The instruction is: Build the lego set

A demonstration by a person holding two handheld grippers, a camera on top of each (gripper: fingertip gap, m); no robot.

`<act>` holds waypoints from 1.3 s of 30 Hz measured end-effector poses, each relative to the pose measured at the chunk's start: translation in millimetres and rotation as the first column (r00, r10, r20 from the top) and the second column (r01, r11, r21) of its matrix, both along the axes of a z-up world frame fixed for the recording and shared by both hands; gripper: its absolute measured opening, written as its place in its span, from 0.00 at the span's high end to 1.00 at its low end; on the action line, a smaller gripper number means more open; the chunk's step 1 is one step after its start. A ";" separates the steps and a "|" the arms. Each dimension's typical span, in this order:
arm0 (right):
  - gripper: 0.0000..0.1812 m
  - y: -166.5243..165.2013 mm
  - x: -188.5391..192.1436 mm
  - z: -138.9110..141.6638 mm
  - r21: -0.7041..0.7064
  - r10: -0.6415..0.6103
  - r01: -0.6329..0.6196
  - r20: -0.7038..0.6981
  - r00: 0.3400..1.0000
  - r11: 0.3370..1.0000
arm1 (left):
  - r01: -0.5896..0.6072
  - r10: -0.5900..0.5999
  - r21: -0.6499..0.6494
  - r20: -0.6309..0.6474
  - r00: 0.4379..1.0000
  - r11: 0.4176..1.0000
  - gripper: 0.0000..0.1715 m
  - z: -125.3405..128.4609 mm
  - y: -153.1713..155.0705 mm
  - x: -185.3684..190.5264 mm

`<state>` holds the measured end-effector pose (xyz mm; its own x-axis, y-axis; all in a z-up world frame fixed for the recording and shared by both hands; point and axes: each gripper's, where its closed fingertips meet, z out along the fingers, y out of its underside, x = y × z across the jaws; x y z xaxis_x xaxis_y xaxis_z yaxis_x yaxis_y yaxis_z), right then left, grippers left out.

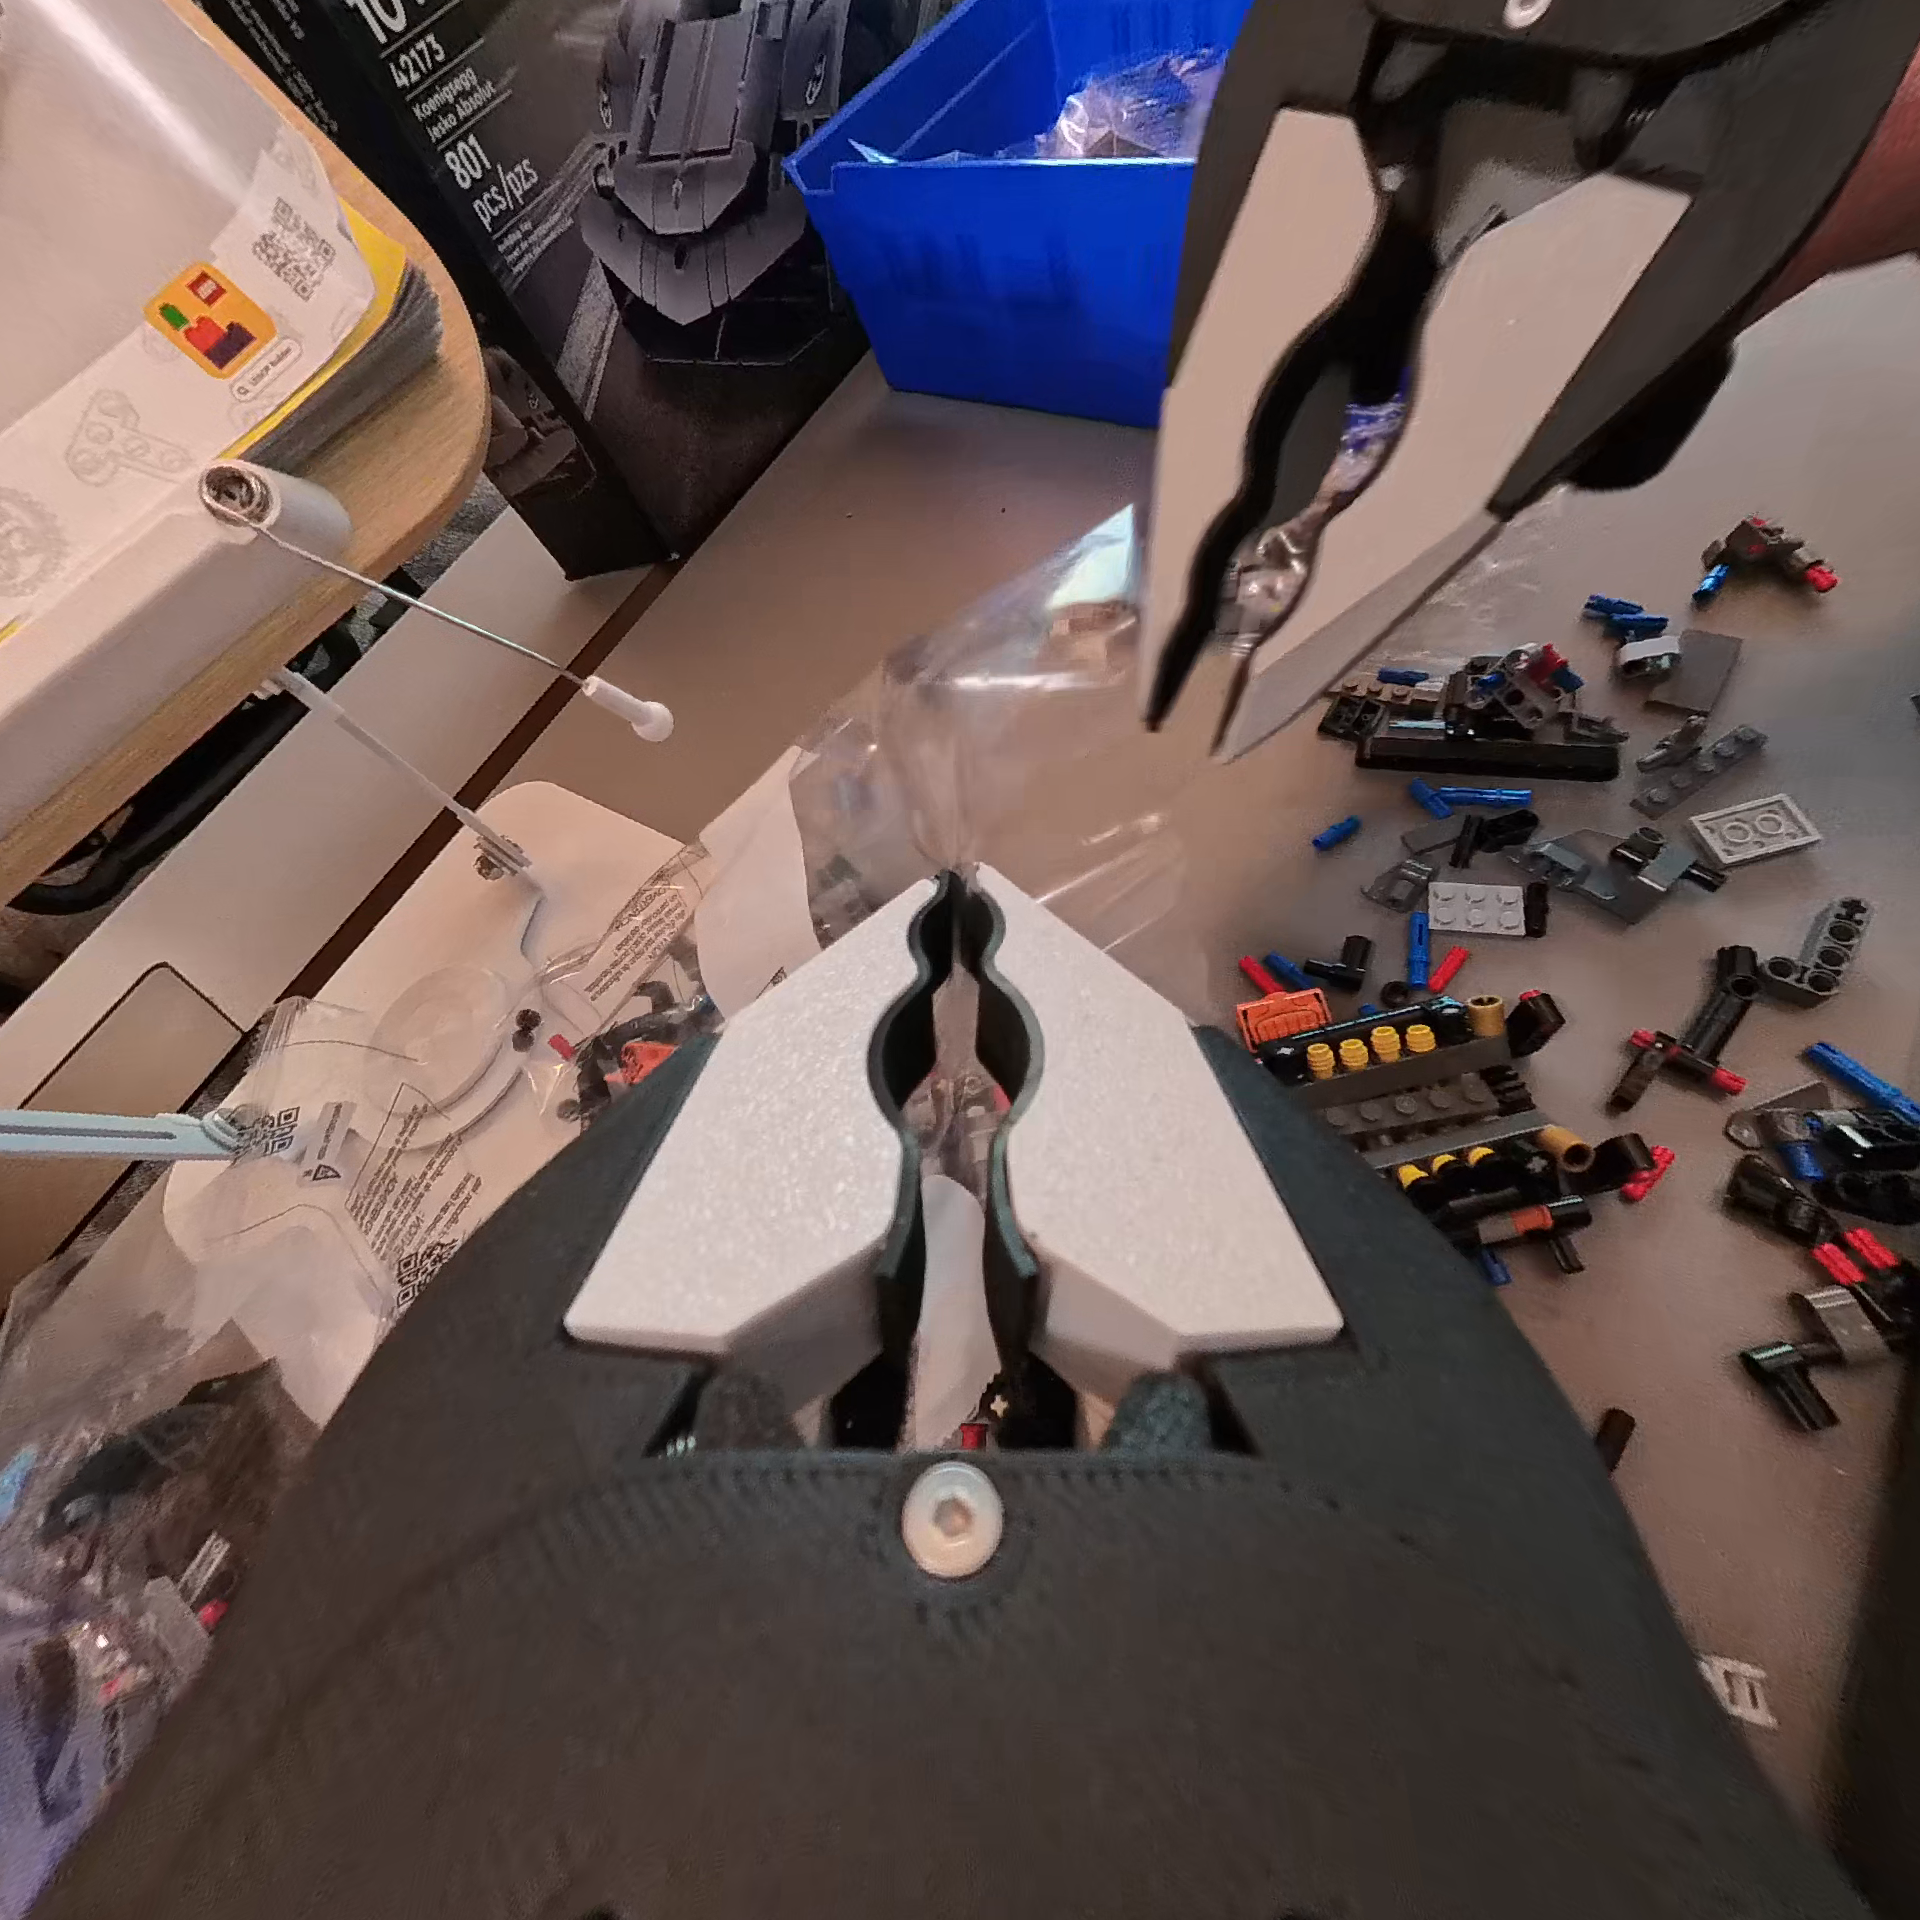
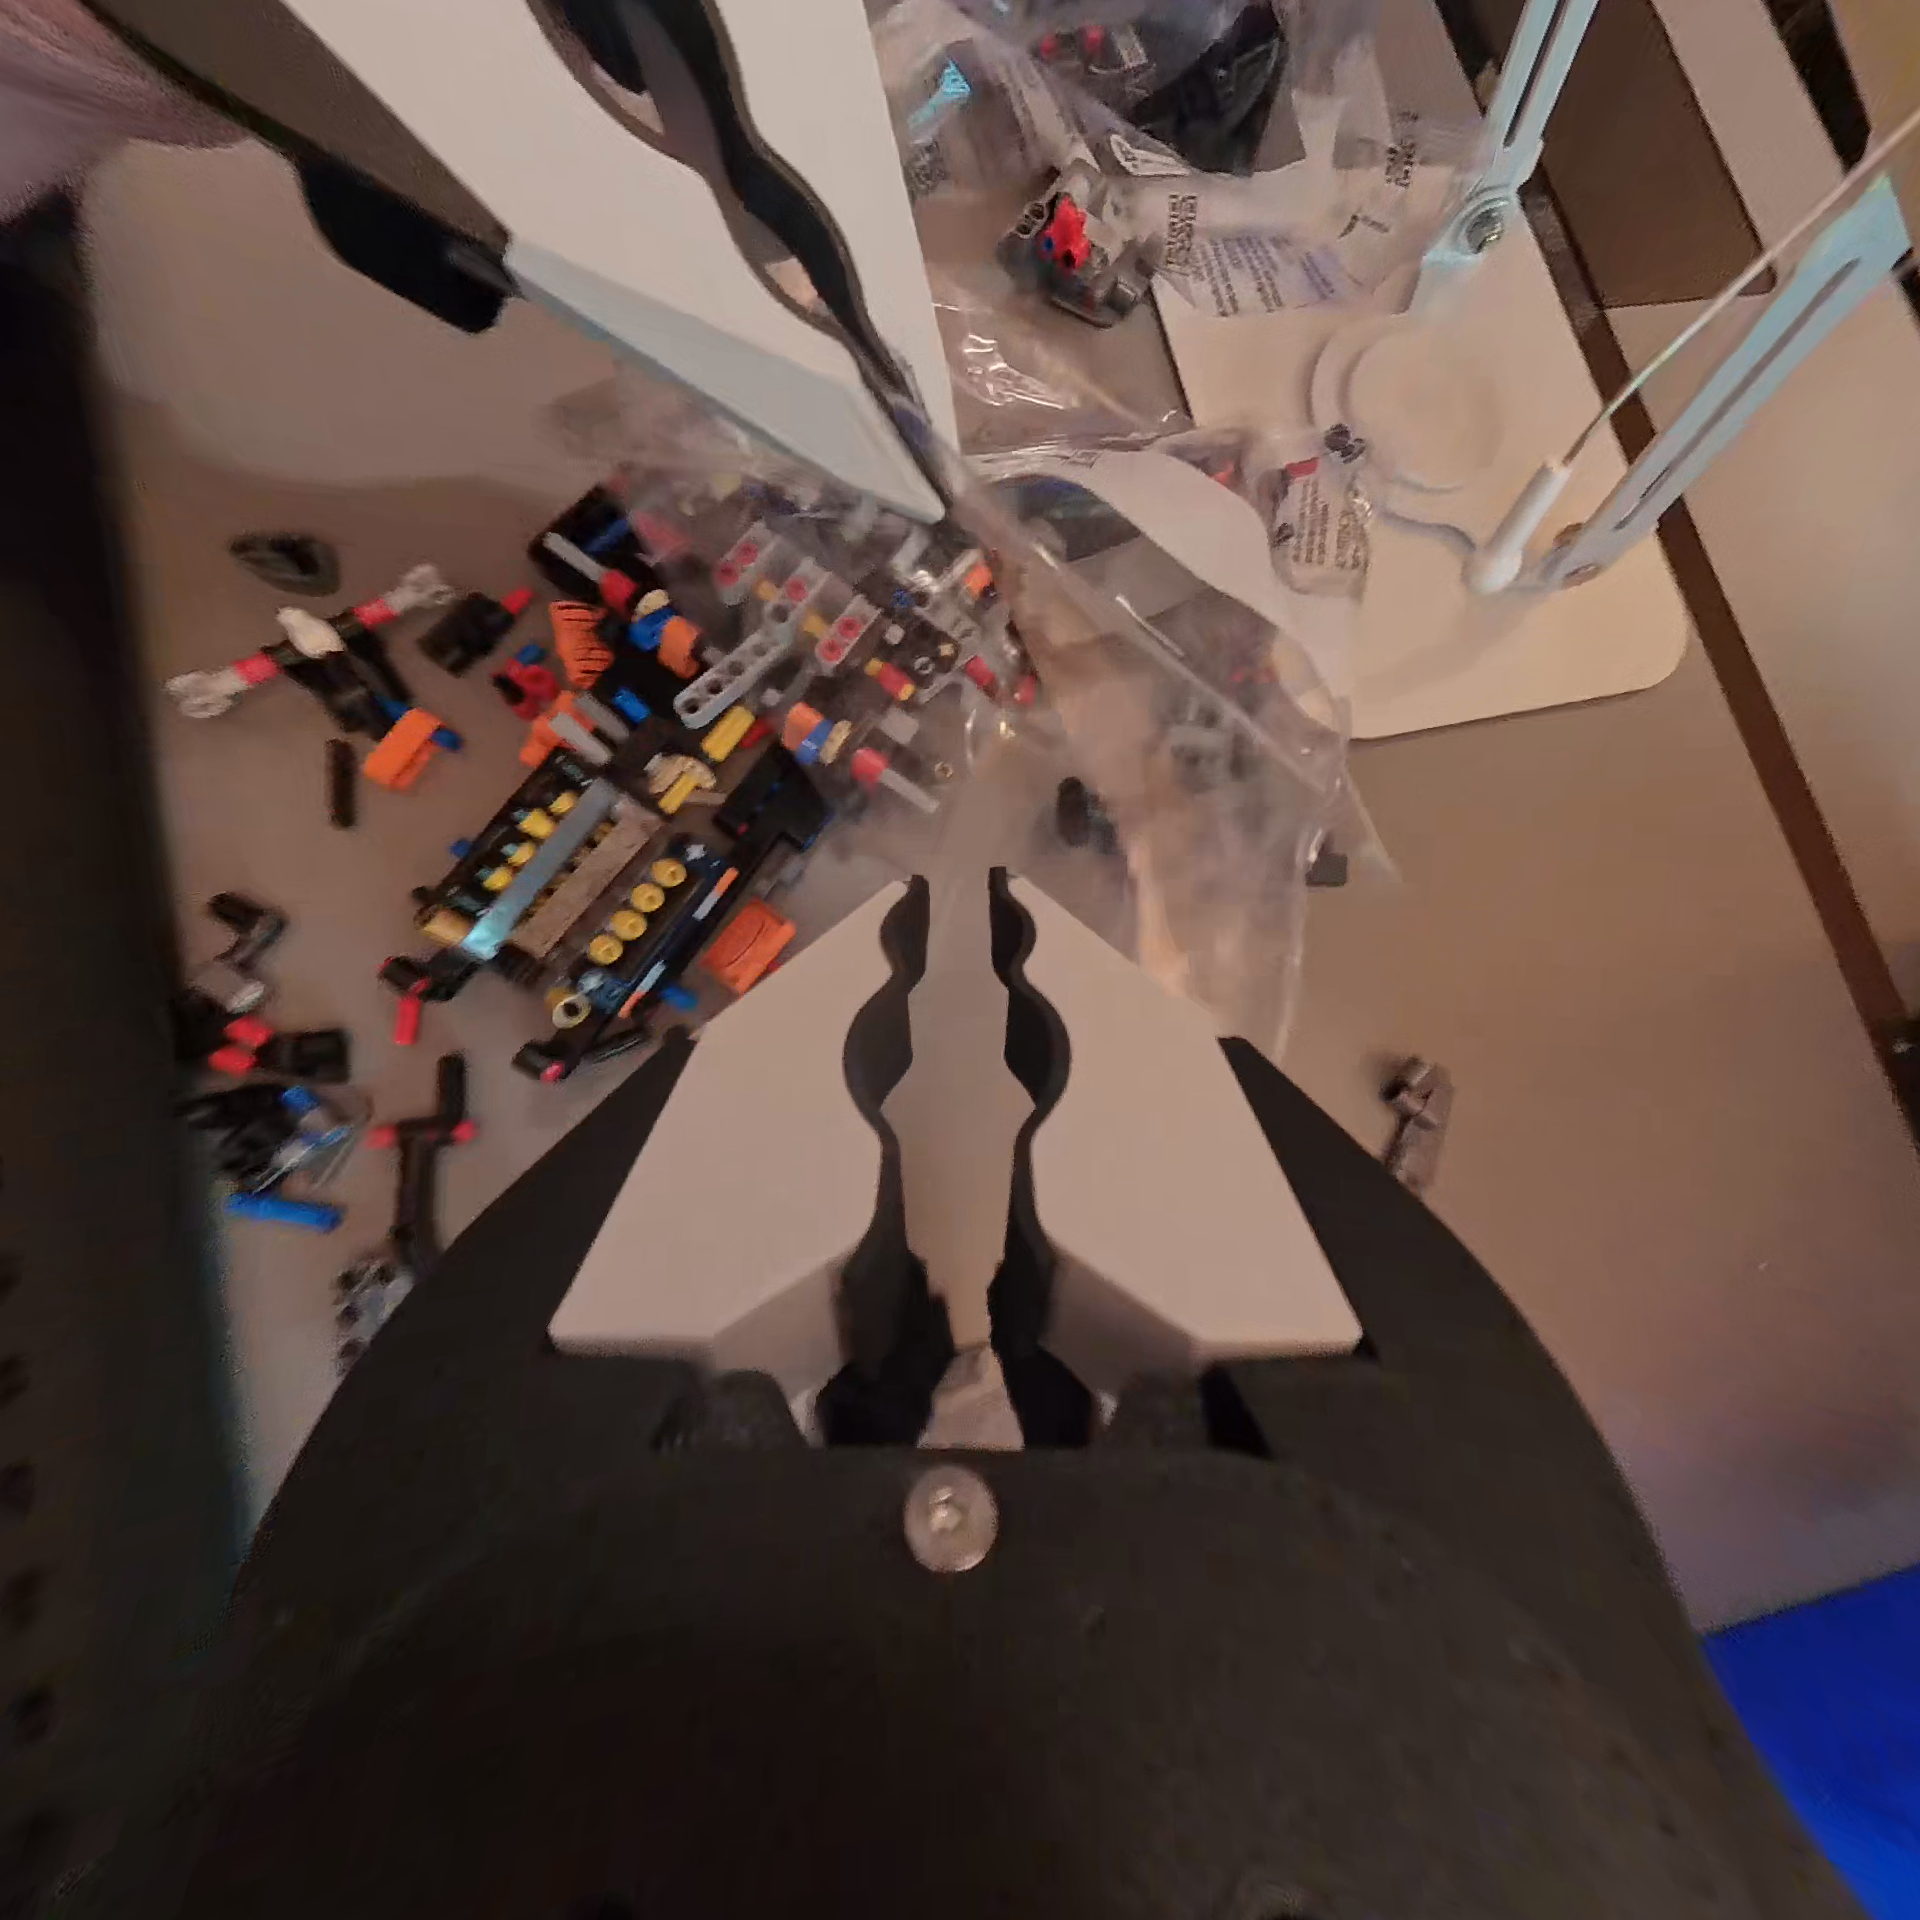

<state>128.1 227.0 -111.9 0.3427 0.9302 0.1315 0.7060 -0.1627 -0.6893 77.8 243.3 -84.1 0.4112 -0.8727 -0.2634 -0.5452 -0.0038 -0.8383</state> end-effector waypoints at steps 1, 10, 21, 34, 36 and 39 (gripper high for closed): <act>0.93 -6.6 7.4 -3.3 -0.047 0.009 -0.009 0.010 1.000 0.999 | 0.001 -0.001 0.000 -0.001 1.000 1.000 1.00 -0.1 -0.3 0.1; 0.90 -35.6 52.5 -81.5 -0.367 0.059 0.062 0.311 0.949 0.928 | 0.004 -0.004 -0.002 -0.006 1.000 1.000 1.00 -1.1 -1.1 0.9; 0.96 -42.3 29.2 -61.2 -0.332 0.121 -0.048 0.203 0.972 0.942 | 0.005 -0.005 0.000 0.003 1.000 1.000 1.00 1.7 -2.1 0.0; 0.88 -41.0 11.5 -83.8 -0.323 0.182 -0.089 0.269 0.946 0.942 | 0.006 -0.006 0.000 -0.004 1.000 1.000 1.00 0.1 -2.0 0.9; 0.93 -37.4 12.2 -84.5 -0.306 0.168 -0.080 0.274 0.947 0.949 | 0.006 -0.006 -0.001 -0.004 1.000 1.000 1.00 -0.1 -2.1 1.0; 1.00 -38.8 11.9 -85.2 -0.324 0.171 -0.080 0.261 0.950 0.943 | 0.005 -0.005 0.000 -0.003 1.000 1.000 1.00 0.2 -2.0 0.5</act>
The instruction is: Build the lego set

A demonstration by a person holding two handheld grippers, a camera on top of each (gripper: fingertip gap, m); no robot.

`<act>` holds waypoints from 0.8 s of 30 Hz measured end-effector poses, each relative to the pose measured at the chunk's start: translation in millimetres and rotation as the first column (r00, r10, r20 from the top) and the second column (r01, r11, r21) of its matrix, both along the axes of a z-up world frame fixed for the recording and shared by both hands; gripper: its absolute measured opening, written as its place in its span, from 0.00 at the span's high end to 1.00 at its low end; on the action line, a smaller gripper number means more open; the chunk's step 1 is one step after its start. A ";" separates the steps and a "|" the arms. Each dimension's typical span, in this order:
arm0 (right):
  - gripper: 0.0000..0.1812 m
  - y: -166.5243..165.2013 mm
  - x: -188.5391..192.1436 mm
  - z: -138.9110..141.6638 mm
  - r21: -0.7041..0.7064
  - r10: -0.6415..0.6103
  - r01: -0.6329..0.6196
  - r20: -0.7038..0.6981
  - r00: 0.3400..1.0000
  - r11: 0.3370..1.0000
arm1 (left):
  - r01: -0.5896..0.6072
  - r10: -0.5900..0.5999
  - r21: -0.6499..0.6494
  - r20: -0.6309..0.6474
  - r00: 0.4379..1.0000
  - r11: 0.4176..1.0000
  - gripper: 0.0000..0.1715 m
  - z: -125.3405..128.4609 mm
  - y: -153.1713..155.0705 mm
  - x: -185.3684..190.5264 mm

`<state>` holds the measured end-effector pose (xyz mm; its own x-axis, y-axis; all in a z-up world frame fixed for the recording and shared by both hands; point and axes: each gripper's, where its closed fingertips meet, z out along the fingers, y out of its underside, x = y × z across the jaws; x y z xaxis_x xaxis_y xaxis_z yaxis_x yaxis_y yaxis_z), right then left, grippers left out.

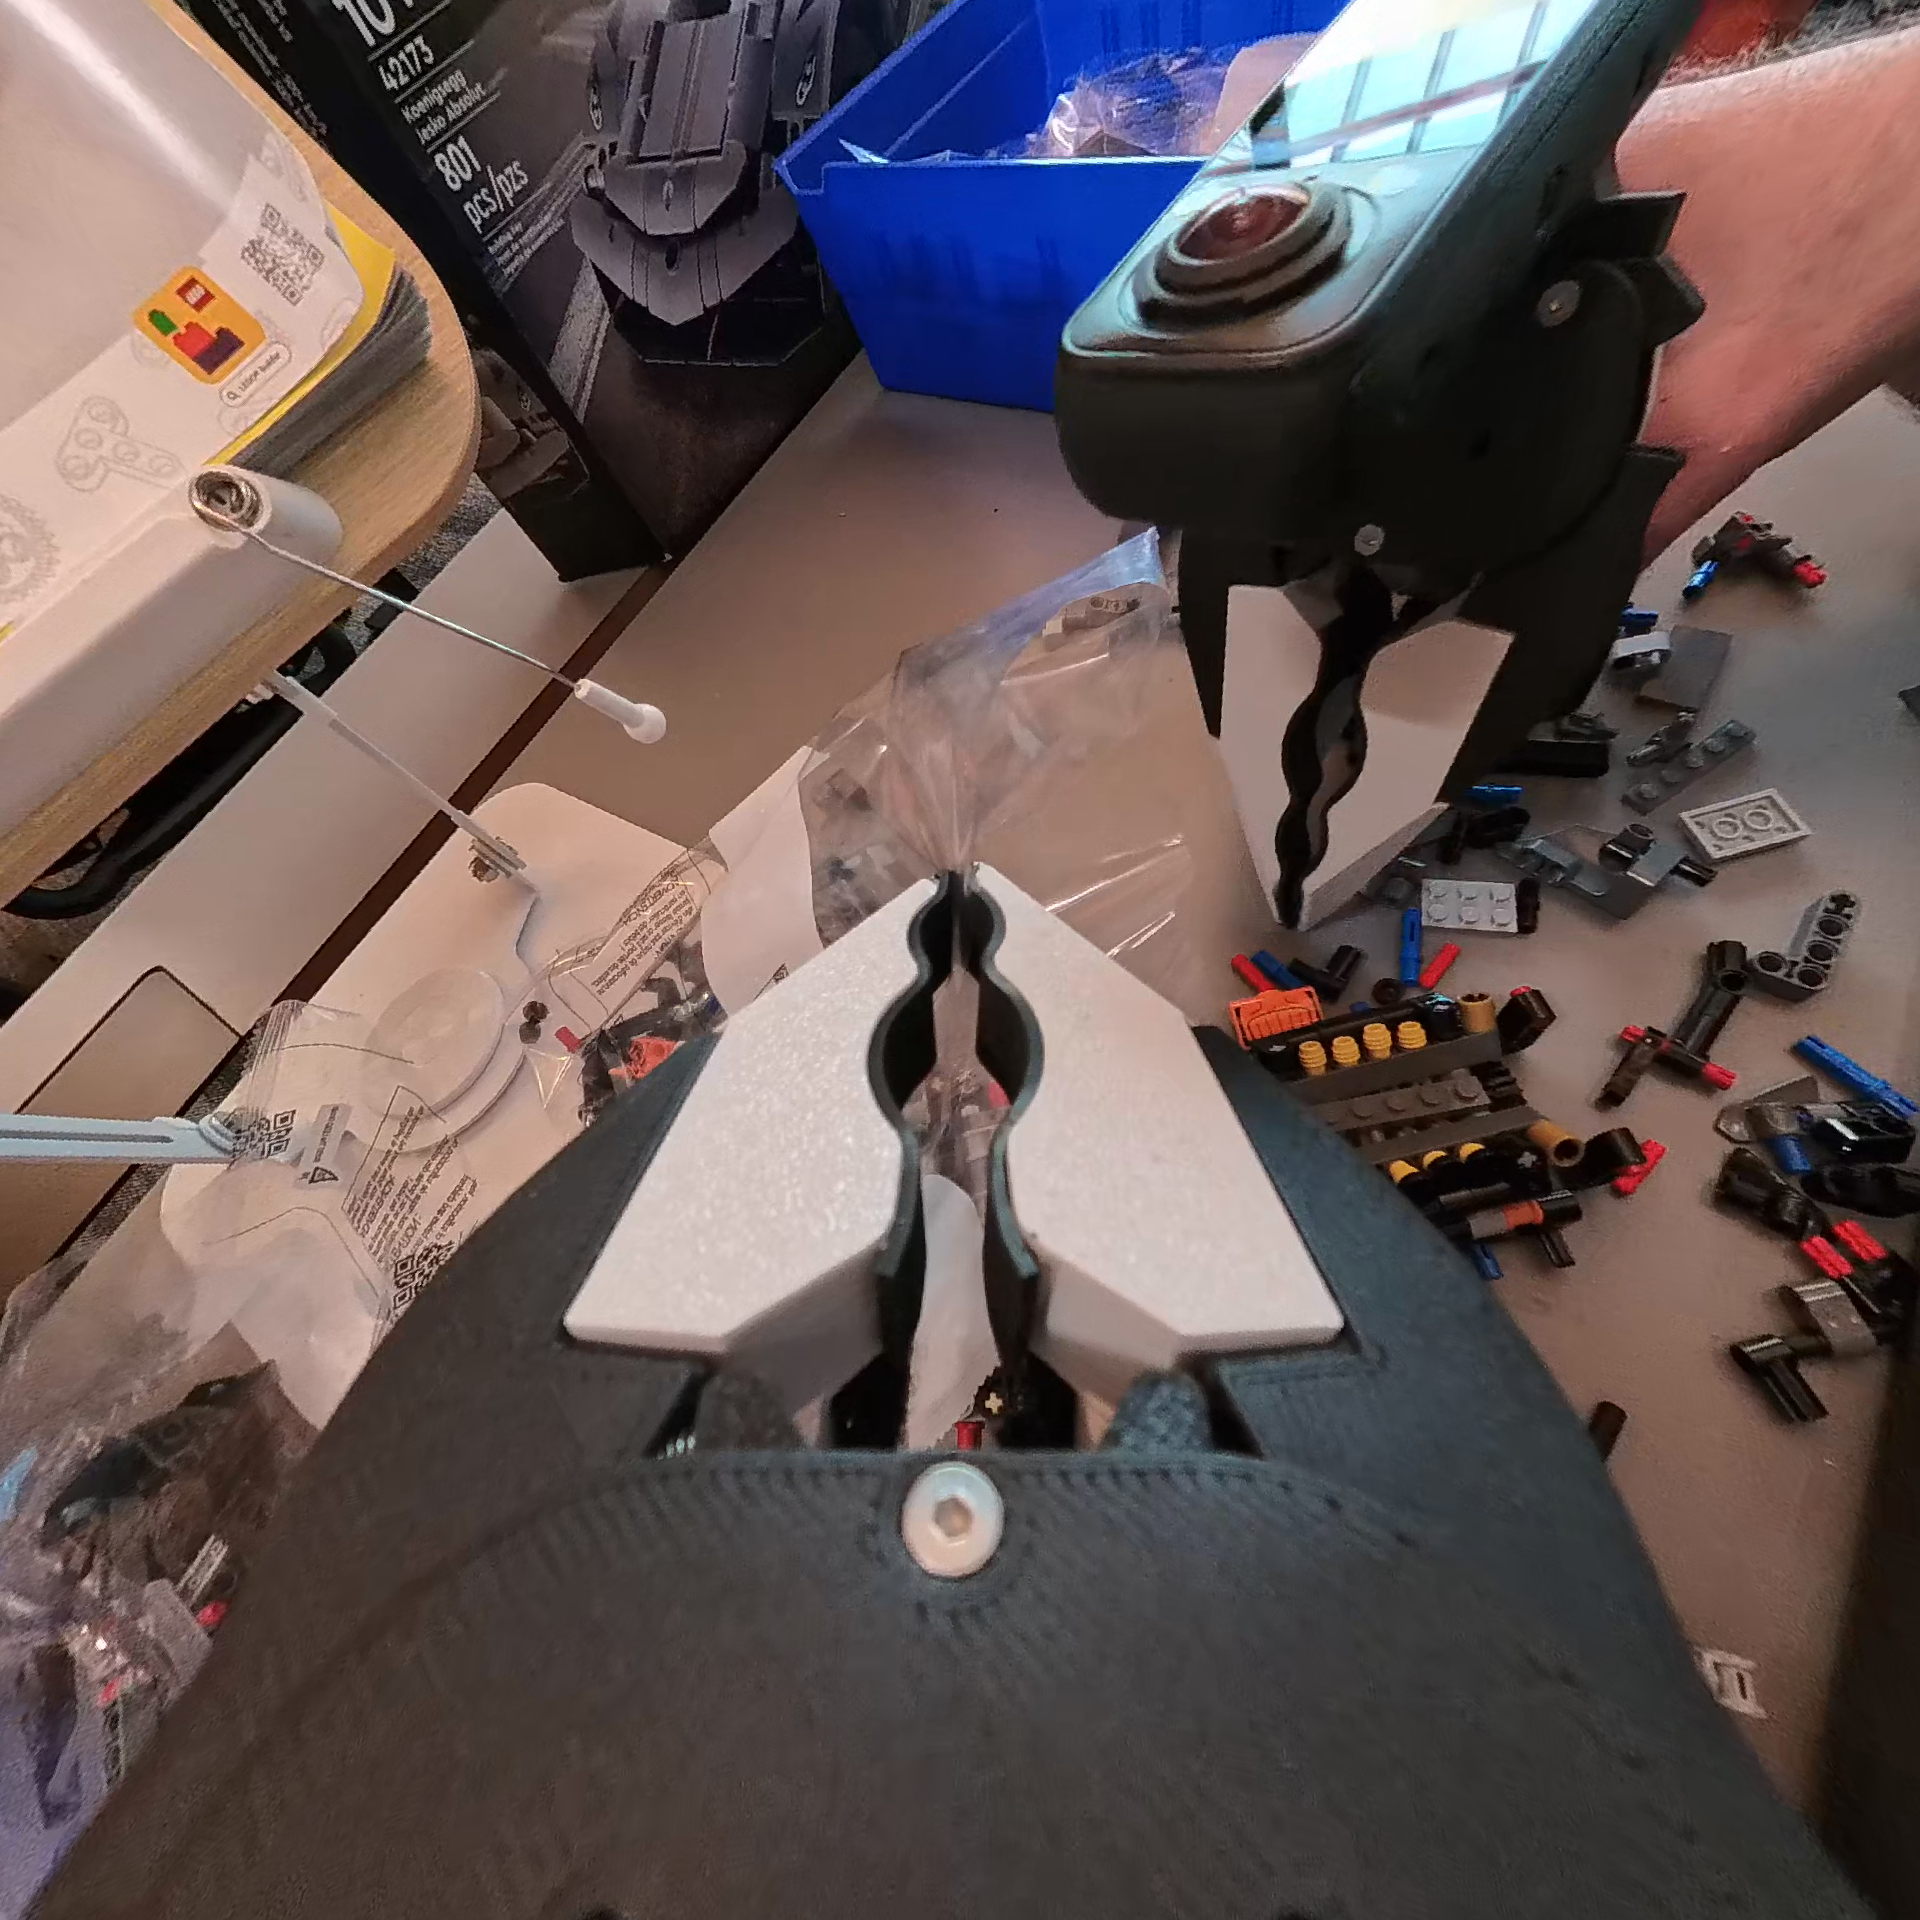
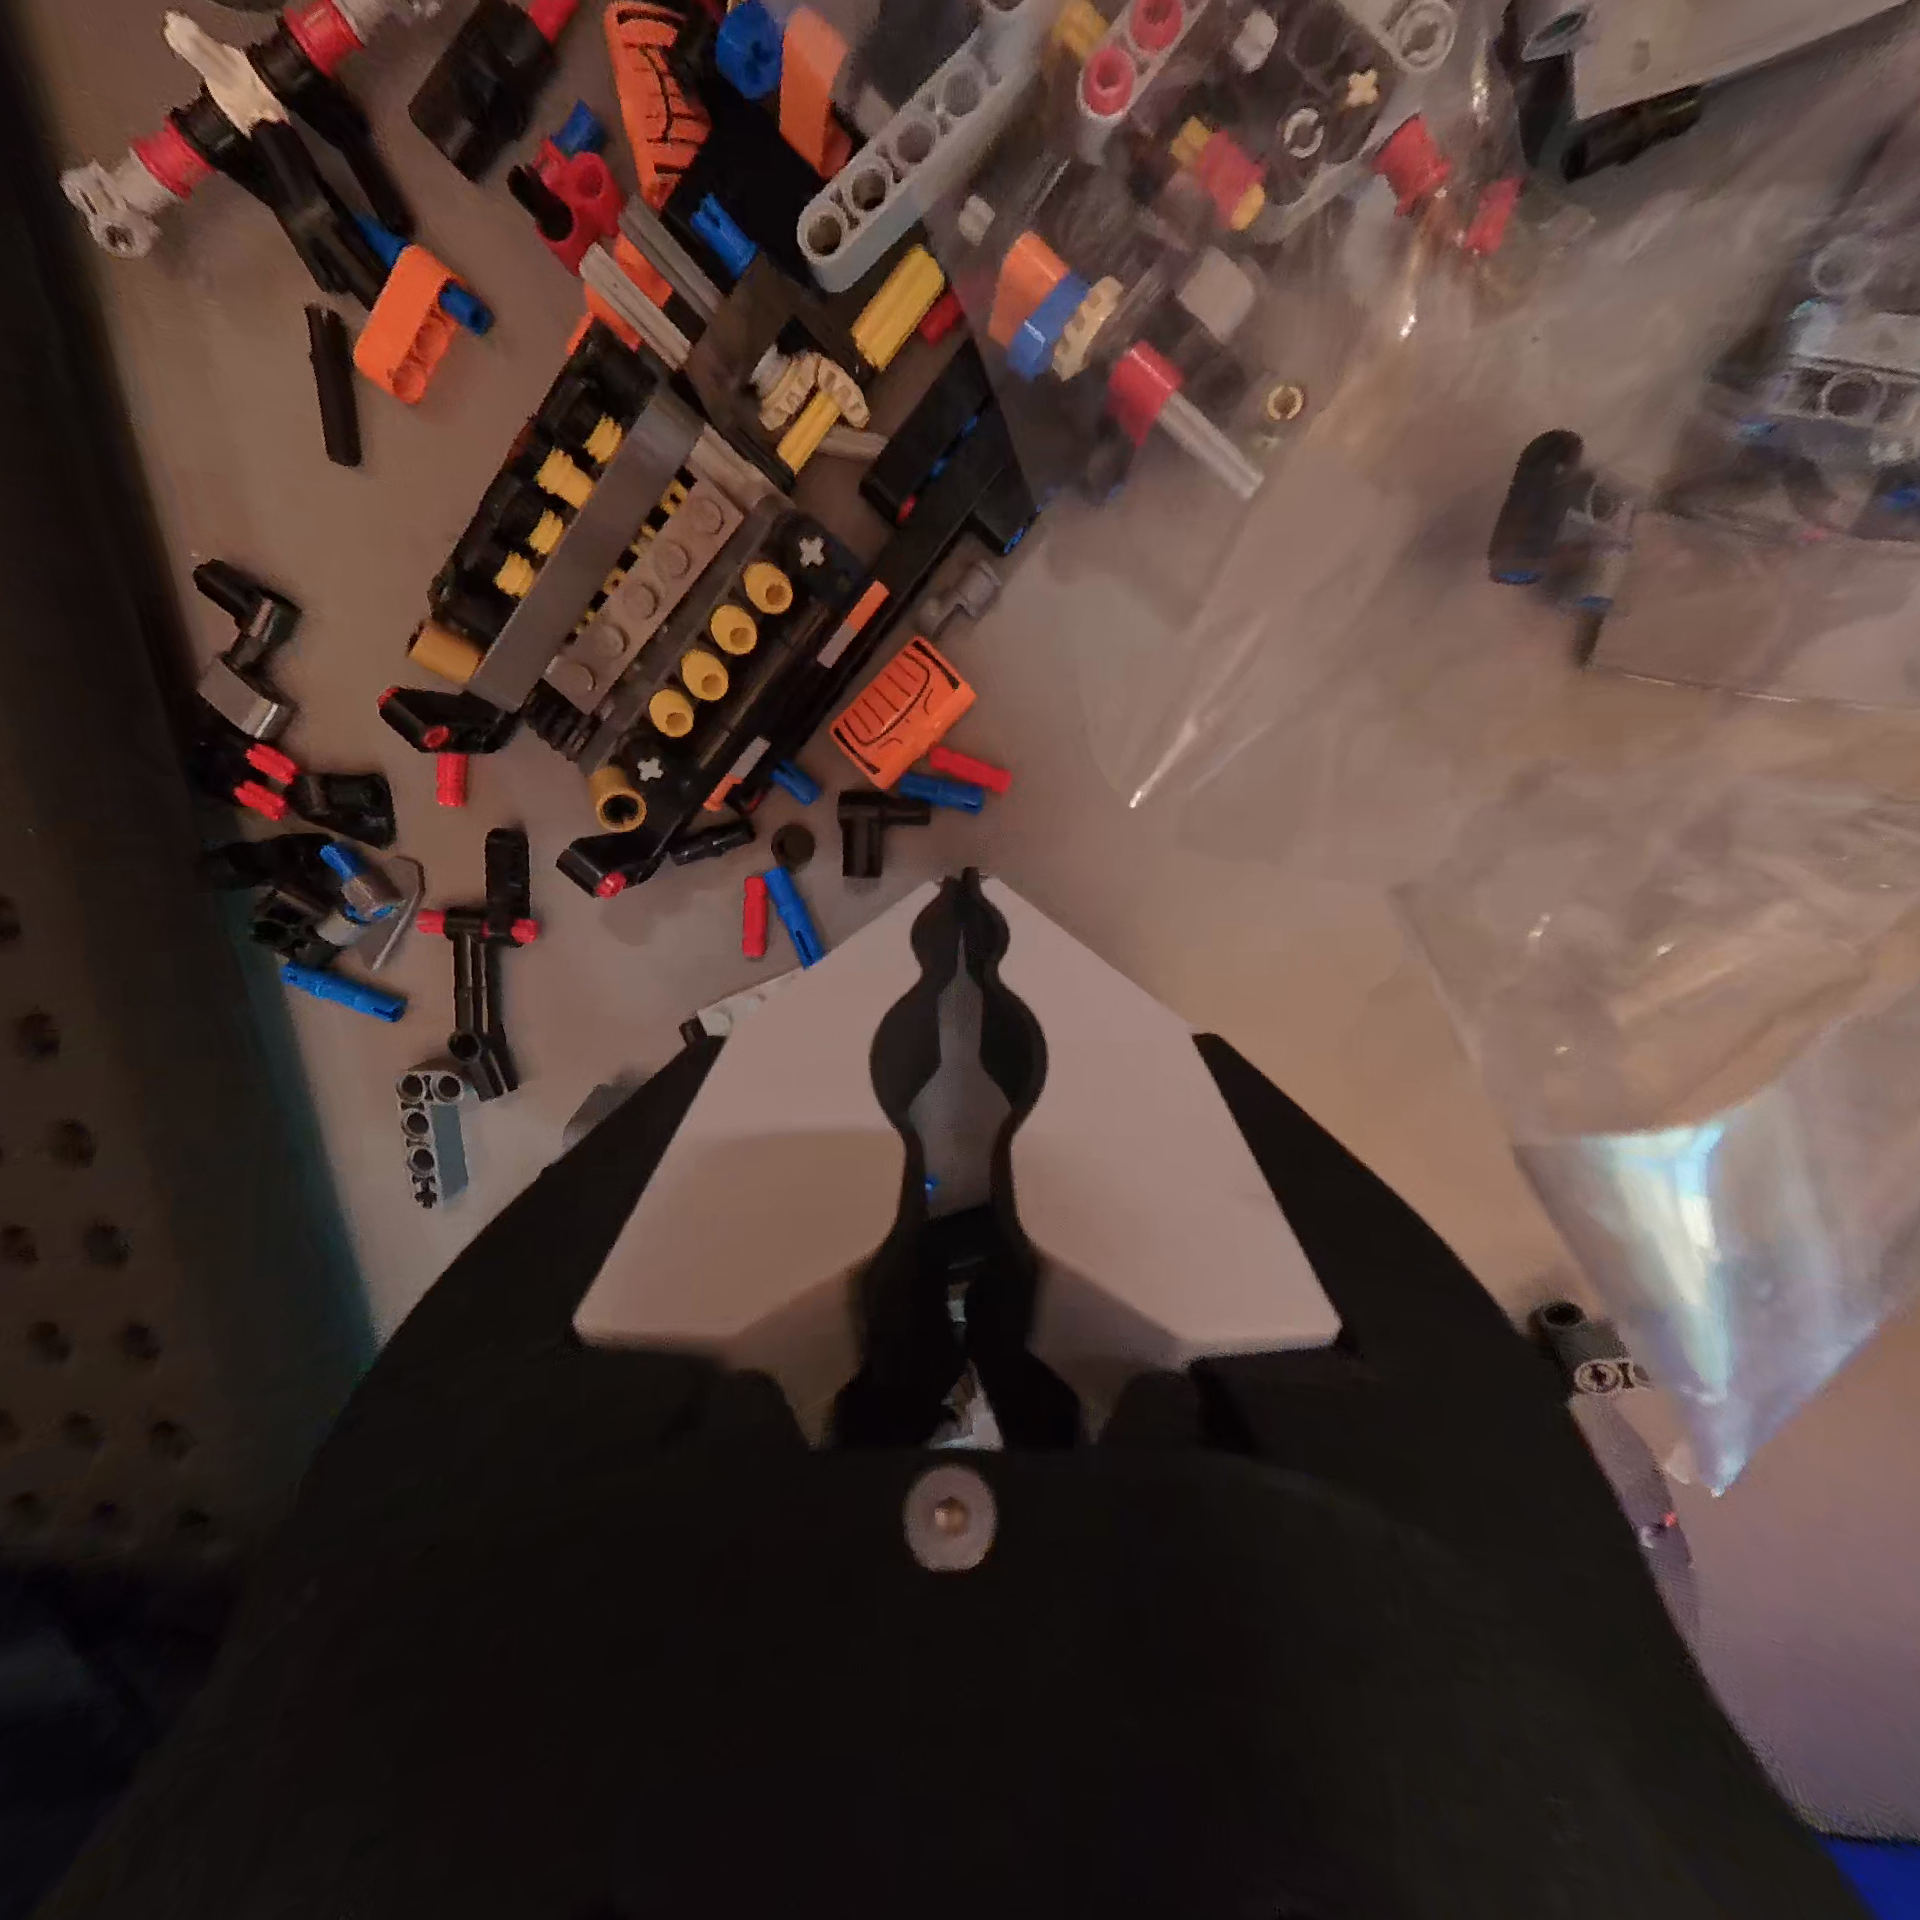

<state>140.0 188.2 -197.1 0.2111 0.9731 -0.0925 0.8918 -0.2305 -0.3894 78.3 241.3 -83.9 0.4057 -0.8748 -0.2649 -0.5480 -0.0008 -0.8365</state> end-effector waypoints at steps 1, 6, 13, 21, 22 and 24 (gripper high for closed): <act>1.00 -0.1 0.4 0.0 -0.002 -0.001 0.001 -0.001 1.000 1.000 | -0.001 0.001 0.000 0.001 1.000 1.000 1.00 0.3 0.1 -0.2; 1.00 -2.7 4.5 1.8 -0.001 0.011 -0.011 0.000 1.000 1.000 | -0.002 0.002 0.001 0.003 1.000 1.000 1.00 1.0 0.2 -1.1; 0.88 -6.3 3.3 10.5 -0.034 -0.005 0.003 -0.060 0.998 0.999 | -0.001 0.001 0.003 -0.002 1.000 1.000 1.00 0.0 0.0 -0.3; 0.98 -16.1 -14.3 1.0 -0.033 0.064 -0.065 -0.022 0.998 0.997 | -0.005 0.005 0.002 0.001 1.000 1.000 1.00 0.5 0.8 -1.5; 0.98 -16.7 -12.2 2.9 -0.029 0.066 -0.066 -0.024 0.998 0.997 | -0.006 0.006 0.002 0.001 1.000 1.000 1.00 0.5 0.9 -1.5; 0.98 -19.6 -6.4 11.0 -0.041 0.061 -0.063 -0.042 0.997 0.997 | -0.005 0.005 0.002 0.000 1.000 1.000 1.00 0.5 0.8 -1.4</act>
<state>133.7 168.6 -186.1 0.1461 0.9791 -0.1414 0.8886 -0.1926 -0.4163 76.9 242.1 -83.4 0.4106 -0.8719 -0.2668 -0.5476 -0.0018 -0.8367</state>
